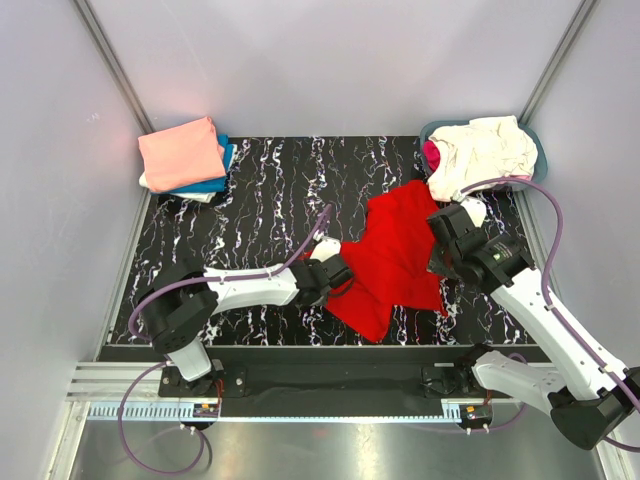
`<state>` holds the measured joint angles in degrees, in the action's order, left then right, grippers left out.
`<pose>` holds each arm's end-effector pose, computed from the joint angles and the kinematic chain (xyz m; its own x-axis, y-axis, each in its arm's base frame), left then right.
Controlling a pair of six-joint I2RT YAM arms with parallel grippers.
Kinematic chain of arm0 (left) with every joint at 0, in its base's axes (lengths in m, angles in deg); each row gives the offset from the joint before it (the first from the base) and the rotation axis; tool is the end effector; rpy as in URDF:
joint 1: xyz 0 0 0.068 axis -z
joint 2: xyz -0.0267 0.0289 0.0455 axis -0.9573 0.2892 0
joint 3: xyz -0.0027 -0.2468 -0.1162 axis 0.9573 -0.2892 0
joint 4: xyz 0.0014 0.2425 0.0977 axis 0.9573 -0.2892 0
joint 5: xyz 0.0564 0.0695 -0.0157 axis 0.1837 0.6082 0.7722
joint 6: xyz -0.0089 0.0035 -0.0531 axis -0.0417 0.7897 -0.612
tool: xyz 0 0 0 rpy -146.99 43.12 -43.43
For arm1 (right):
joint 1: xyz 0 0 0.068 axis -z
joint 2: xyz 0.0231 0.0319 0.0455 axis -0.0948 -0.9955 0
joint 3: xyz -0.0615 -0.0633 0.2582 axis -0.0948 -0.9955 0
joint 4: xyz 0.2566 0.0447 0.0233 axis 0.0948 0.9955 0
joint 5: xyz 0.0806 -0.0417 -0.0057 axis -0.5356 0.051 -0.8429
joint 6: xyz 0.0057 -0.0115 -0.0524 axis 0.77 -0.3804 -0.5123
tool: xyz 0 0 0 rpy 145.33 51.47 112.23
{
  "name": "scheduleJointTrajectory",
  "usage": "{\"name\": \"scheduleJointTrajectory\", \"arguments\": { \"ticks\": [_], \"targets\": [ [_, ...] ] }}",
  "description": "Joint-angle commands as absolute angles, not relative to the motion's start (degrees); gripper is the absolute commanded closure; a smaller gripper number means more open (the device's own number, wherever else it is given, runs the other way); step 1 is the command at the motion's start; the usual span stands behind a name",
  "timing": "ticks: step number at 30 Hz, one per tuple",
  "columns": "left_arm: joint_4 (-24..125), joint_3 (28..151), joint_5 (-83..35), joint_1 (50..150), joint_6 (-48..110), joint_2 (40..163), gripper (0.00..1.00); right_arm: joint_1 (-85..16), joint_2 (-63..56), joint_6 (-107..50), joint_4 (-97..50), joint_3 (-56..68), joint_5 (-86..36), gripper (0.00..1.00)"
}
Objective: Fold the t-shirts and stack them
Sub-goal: Flatten the tshirt out
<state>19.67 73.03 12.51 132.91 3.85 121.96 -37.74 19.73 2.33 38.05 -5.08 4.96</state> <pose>0.1716 -0.2606 0.1668 -0.7896 0.2560 -0.5577 0.2324 0.9659 0.1143 0.1576 0.0834 0.3354 -0.7434 0.1978 -0.6389 0.1838 0.9789 0.0892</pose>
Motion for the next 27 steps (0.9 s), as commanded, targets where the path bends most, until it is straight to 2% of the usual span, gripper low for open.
{"name": "scheduleJointTrajectory", "arguments": {
  "ticks": [1,10,13,14,18,21,27],
  "targets": [
    [21.7,74.0,14.1,133.0,4.6,121.8,0.64,-37.3,19.6,1.9,36.4,-5.4,4.2,1.00],
    [24.3,72.9,11.7,133.0,5.1,122.2,0.78,-37.3,20.0,1.9,36.8,-5.7,4.9,1.00],
    [24.9,72.6,10.9,133.0,5.5,122.3,0.91,-37.3,20.2,1.9,36.8,-5.8,5.1,1.00],
    [25.3,72.5,10.3,133.0,5.7,122.2,1.00,-37.3,20.2,1.9,36.9,-5.8,5.1,1.00],
    [25.3,72.1,9.8,133.0,5.6,121.3,1.00,-37.3,20.6,1.8,36.9,-5.7,5.4,1.00],
    [19.9,73.3,11.3,133.1,5.3,117.4,1.00,-36.9,20.8,0.9,38.1,-2.8,6.7,1.00],
    [3.9,80.6,18.8,133.1,6.9,96.9,1.00,-36.4,20.2,-2.1,44.3,14.0,13.5,1.00]
  ]
}}
